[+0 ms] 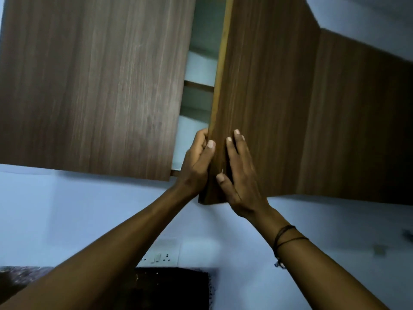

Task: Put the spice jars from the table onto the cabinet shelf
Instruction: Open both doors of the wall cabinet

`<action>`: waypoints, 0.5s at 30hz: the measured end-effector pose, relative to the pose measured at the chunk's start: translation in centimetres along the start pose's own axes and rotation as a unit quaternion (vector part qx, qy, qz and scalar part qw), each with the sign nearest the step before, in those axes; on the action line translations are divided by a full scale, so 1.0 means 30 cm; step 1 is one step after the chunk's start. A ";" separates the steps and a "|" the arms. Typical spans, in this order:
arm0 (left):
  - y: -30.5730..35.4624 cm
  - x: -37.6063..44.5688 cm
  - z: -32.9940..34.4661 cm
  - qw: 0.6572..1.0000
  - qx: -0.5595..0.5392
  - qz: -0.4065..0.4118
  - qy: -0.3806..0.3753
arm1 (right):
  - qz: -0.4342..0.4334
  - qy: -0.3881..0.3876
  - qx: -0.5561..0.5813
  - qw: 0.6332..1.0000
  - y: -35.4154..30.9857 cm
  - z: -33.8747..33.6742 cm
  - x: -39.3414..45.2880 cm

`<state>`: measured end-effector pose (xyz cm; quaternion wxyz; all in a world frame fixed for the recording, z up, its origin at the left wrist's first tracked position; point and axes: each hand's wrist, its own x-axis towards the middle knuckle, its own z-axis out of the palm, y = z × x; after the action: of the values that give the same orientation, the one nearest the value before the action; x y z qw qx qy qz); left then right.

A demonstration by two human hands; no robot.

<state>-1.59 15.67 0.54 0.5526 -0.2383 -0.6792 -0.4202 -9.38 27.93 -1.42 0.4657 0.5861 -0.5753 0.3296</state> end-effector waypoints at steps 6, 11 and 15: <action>0.201 0.017 0.304 0.989 -0.144 0.012 0.030 | 0.128 0.129 0.160 0.970 -0.068 -0.278 -0.023; 0.302 0.001 0.592 0.969 -0.245 0.021 0.019 | 0.173 0.138 0.250 0.943 -0.051 -0.515 -0.093; 0.354 0.011 0.760 0.970 -0.241 0.023 -0.029 | 0.175 0.126 0.275 0.937 -0.020 -0.683 -0.151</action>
<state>-5.85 40.29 3.29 0.4684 -0.3917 -0.5683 -0.5516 -6.27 48.50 1.44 0.2900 0.5348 -0.4923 0.6225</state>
